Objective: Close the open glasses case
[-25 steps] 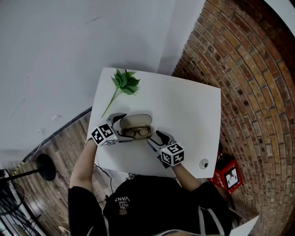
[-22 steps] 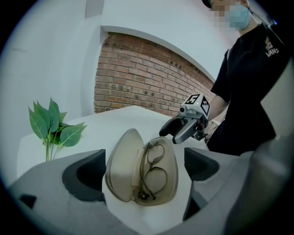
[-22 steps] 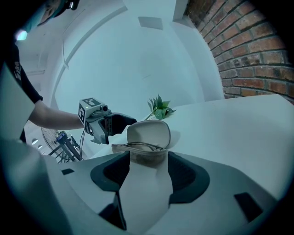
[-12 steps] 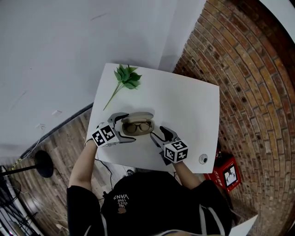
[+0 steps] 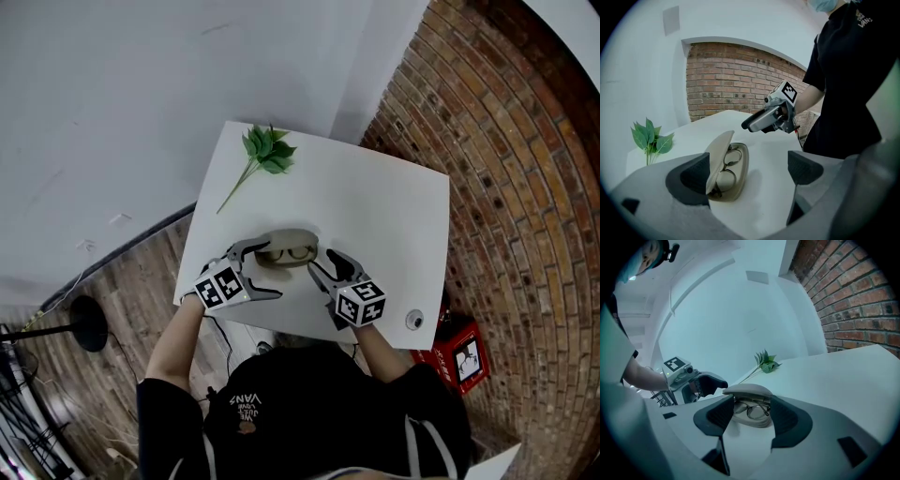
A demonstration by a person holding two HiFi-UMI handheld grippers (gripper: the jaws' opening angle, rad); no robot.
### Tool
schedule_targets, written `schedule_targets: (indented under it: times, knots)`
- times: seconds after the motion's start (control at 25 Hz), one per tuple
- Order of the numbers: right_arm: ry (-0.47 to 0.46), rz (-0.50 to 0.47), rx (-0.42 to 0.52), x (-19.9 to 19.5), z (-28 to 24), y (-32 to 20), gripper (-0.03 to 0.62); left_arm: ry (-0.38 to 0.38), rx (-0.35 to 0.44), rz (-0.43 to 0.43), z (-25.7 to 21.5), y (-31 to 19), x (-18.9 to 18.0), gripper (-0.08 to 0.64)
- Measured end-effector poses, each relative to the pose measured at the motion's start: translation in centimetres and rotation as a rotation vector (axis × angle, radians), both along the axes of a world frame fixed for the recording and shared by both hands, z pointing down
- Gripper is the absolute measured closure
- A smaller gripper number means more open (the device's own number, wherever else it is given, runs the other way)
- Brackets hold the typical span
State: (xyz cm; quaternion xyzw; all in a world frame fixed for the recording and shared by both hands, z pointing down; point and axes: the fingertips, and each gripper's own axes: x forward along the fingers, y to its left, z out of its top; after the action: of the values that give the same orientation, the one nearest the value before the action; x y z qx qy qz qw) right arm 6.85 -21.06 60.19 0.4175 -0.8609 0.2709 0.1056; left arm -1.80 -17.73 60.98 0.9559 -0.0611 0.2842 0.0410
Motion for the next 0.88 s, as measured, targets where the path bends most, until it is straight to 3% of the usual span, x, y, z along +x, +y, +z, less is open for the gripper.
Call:
schedule_targets:
  times: [0.4,0.88]
  knots:
    - [-0.009,-0.016,0.010,-0.7,0.0,-0.6,0.377,-0.034,-0.041,-0.035,1.7,2.6,0.5,0.034]
    - [0.030,-0.066,-0.014,-1.9,1.9,-1.1,0.392,-0.008,-0.098,-0.117,3.3,3.6,0.9,0.057]
